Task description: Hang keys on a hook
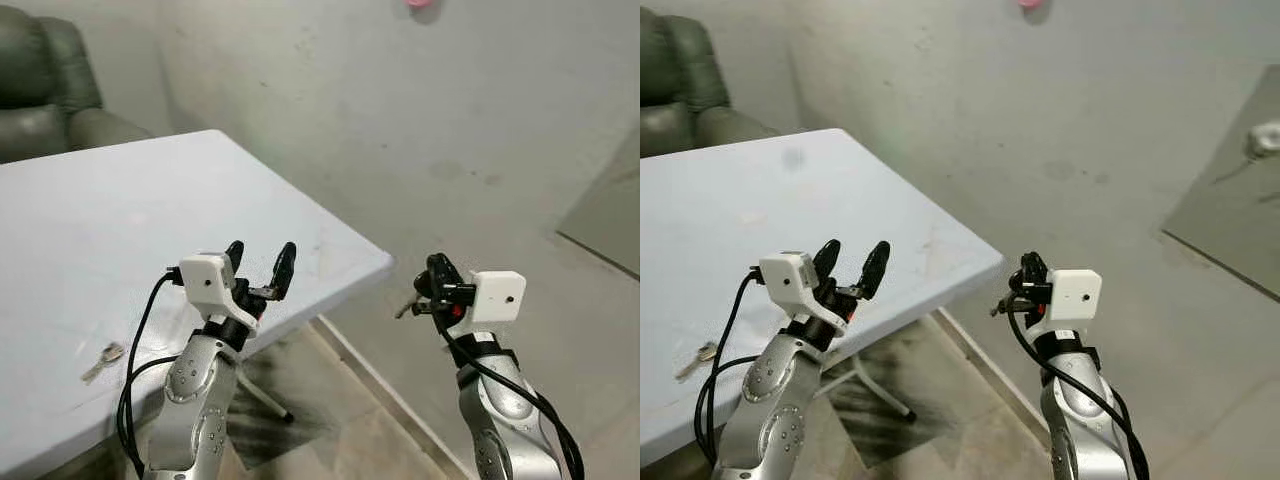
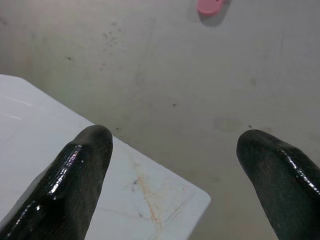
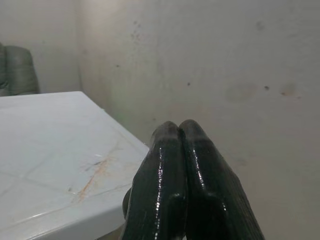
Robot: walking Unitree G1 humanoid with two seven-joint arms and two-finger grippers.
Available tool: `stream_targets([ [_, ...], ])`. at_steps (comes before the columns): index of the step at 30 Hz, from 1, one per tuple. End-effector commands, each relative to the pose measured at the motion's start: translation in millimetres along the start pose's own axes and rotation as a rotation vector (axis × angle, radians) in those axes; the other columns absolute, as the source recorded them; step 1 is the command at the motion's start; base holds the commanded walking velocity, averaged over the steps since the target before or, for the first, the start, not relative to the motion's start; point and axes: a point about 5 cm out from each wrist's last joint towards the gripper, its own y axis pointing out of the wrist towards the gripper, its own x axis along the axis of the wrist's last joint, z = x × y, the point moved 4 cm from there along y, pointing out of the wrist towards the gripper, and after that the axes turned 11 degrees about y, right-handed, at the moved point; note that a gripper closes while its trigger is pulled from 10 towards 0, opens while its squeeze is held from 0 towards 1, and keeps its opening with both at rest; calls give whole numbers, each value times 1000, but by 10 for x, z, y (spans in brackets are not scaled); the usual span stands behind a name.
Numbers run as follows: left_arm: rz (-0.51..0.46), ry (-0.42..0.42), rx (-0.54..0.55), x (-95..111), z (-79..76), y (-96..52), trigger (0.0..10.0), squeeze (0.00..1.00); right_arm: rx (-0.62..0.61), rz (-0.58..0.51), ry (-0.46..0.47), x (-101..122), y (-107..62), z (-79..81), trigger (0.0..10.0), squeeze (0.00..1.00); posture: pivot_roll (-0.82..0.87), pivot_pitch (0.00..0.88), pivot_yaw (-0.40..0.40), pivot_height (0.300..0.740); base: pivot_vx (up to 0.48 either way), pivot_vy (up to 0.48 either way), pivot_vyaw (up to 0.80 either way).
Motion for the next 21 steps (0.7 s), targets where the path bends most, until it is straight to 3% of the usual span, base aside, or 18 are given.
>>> stream_targets([
  [1, -7, 3, -5, 25, -34, 26, 10000, 0, 5, -15, -8, 60, 19, -4, 10000, 0, 20, 0, -83, 740, 0, 0, -744],
  [7, -8, 3, -19, 26, -56, 26, 10000, 0, 5, -15, -7, 60, 20, -3, 10000, 0, 20, 0, -83, 740, 0, 0, -744],
  [10, -8, 6, -15, 28, -60, 28, 10000, 0, 6, -16, -7, 61, 19, -3, 10000, 0, 20, 0, -85, 740, 0, -480, -738],
  [21, -5, -11, 3, 24, -39, 26, 10000, 0, 5, -13, -7, 58, 15, -3, 10000, 0, 20, 0, -85, 740, 0, 0, -738],
])
